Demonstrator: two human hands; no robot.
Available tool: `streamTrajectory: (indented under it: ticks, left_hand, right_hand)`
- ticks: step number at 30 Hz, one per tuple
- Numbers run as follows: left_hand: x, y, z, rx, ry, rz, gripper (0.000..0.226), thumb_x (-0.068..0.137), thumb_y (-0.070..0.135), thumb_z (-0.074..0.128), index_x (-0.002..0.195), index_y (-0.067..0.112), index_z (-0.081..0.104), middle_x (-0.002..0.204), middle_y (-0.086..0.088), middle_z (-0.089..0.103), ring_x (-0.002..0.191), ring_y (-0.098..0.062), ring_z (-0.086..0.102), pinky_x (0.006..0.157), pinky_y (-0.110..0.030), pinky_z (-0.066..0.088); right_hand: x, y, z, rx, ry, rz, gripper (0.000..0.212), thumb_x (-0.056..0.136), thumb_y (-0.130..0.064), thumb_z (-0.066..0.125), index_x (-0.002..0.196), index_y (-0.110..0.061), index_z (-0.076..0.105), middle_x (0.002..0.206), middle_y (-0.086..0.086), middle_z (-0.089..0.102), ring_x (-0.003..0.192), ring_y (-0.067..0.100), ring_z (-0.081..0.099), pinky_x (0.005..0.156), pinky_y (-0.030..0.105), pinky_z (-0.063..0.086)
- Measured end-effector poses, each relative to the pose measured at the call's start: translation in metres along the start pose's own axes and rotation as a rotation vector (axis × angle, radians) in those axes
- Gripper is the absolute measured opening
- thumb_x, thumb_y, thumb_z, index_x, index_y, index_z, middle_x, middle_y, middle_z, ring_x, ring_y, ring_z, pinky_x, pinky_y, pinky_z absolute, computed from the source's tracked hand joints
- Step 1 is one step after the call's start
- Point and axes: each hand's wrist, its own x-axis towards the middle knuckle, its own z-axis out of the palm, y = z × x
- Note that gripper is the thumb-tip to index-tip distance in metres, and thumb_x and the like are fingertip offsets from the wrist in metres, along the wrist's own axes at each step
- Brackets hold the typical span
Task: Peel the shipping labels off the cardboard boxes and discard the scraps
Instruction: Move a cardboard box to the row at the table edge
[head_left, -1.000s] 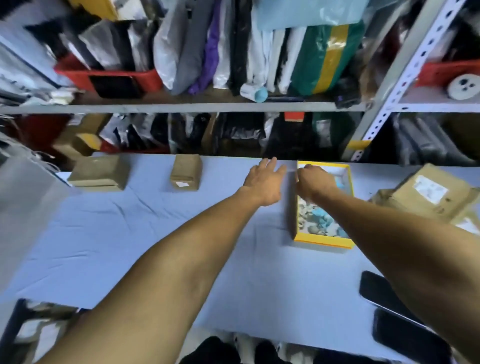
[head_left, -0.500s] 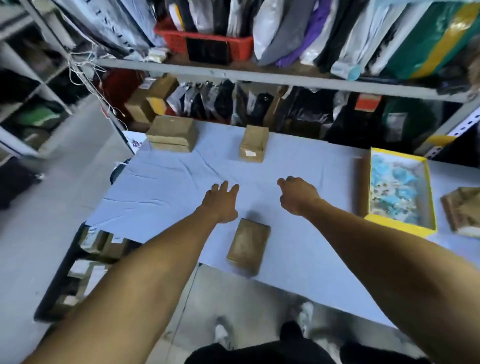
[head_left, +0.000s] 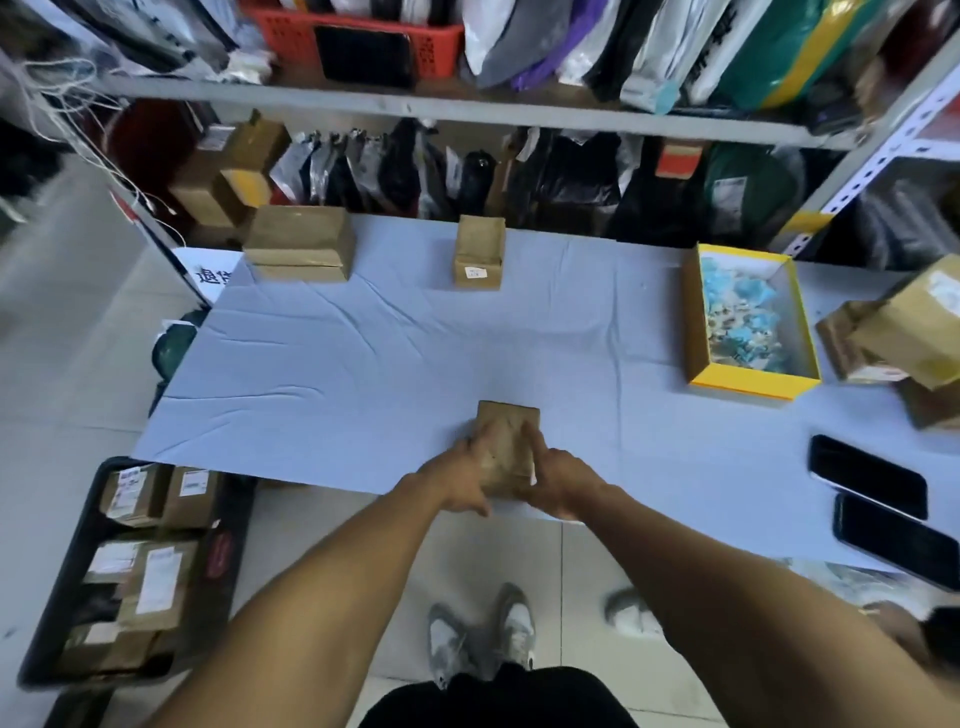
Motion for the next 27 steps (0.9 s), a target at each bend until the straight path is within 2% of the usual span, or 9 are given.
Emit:
streamTrajectory:
  ticks: [4, 7, 8, 10, 12, 14, 16, 20, 27]
  left_hand:
    - [-0.003, 0.0, 0.019, -0.24, 0.133, -0.061, 0.105, 0.079, 0.017, 0.075, 0.155, 0.031, 0.004, 0.152, -0.012, 0.033, 0.13, -0.033, 0.046, 0.105, -0.039, 0.043]
    - [-0.01, -0.002, 0.011, -0.382, 0.245, -0.116, 0.071, 0.082, 0.066, 0.057, 0.144, 0.035, 0.04, 0.14, 0.001, 0.053, 0.127, -0.026, 0.051, 0.107, -0.043, 0.042]
    - [-0.012, -0.004, 0.007, -0.353, 0.292, -0.129, 0.076, 0.077, 0.083, 0.044, 0.135, 0.034, 0.051, 0.13, 0.007, 0.058, 0.123, -0.023, 0.054, 0.107, -0.042, 0.041]
    - [-0.015, -0.012, -0.01, -0.322, 0.357, -0.092, 0.085, 0.072, 0.092, 0.03, 0.127, 0.033, 0.058, 0.121, 0.009, 0.06, 0.117, -0.023, 0.057, 0.106, -0.039, 0.042]
    - [-0.016, -0.023, -0.035, -0.29, 0.423, -0.089, 0.08, 0.077, 0.085, 0.039, 0.132, 0.029, 0.055, 0.127, 0.001, 0.062, 0.115, -0.025, 0.059, 0.105, -0.041, 0.045]
    - [-0.02, -0.037, -0.065, -0.25, 0.422, -0.068, 0.07, 0.087, 0.046, 0.062, 0.148, 0.029, 0.033, 0.133, -0.009, 0.058, 0.115, -0.029, 0.058, 0.1, -0.039, 0.048]
    - [-0.025, -0.045, -0.096, -0.202, 0.472, -0.018, 0.09, 0.084, 0.019, 0.068, 0.153, 0.032, 0.011, 0.135, -0.012, 0.055, 0.115, -0.032, 0.057, 0.095, -0.039, 0.049]
    - [-0.02, -0.064, -0.151, -0.138, 0.604, 0.035, 0.098, 0.084, 0.017, 0.068, 0.151, 0.044, 0.002, 0.121, -0.016, 0.06, 0.103, -0.036, 0.061, 0.084, -0.042, 0.052]
    - [0.037, -0.093, -0.227, -0.144, 0.63, 0.002, 0.089, 0.091, 0.02, 0.061, 0.151, 0.047, 0.001, 0.132, -0.017, 0.056, 0.106, -0.035, 0.06, 0.081, -0.038, 0.049]
  right_hand:
    - [0.002, -0.012, 0.022, 0.137, 0.102, -0.045, 0.106, 0.083, -0.042, 0.062, 0.149, -0.031, -0.021, 0.131, 0.013, 0.056, 0.104, 0.032, 0.062, 0.085, 0.038, 0.052]
    - [0.005, -0.025, 0.018, 0.072, 0.174, -0.084, 0.097, 0.087, -0.036, 0.055, 0.151, -0.026, -0.017, 0.129, 0.016, 0.055, 0.102, 0.034, 0.061, 0.077, 0.034, 0.047]
    - [0.007, -0.031, 0.014, 0.048, 0.182, -0.093, 0.096, 0.088, -0.034, 0.055, 0.151, -0.025, -0.017, 0.129, 0.016, 0.055, 0.103, 0.034, 0.06, 0.08, 0.035, 0.048]
    - [0.014, -0.046, 0.001, 0.025, 0.186, -0.114, 0.099, 0.088, -0.033, 0.057, 0.151, -0.026, -0.018, 0.127, 0.017, 0.054, 0.102, 0.035, 0.059, 0.084, 0.04, 0.05]
    - [0.022, -0.067, -0.016, 0.021, 0.219, -0.146, 0.099, 0.087, -0.032, 0.059, 0.151, -0.026, -0.017, 0.125, 0.018, 0.053, 0.101, 0.036, 0.059, 0.084, 0.044, 0.051]
    - [0.032, -0.092, -0.037, 0.026, 0.273, -0.18, 0.098, 0.087, -0.031, 0.06, 0.152, -0.027, -0.014, 0.126, 0.018, 0.052, 0.103, 0.038, 0.058, 0.083, 0.044, 0.051]
    - [0.044, -0.113, -0.059, 0.025, 0.338, -0.204, 0.098, 0.087, -0.031, 0.062, 0.152, -0.029, -0.011, 0.127, 0.018, 0.052, 0.105, 0.038, 0.058, 0.083, 0.044, 0.051]
    - [0.075, -0.147, -0.099, 0.004, 0.404, -0.244, 0.096, 0.088, -0.028, 0.062, 0.152, -0.03, -0.009, 0.127, 0.017, 0.051, 0.106, 0.036, 0.057, 0.081, 0.042, 0.048]
    - [0.162, -0.18, -0.149, 0.036, 0.425, -0.264, 0.094, 0.088, -0.03, 0.062, 0.152, -0.032, -0.007, 0.136, 0.019, 0.048, 0.11, 0.037, 0.058, 0.088, 0.044, 0.052]
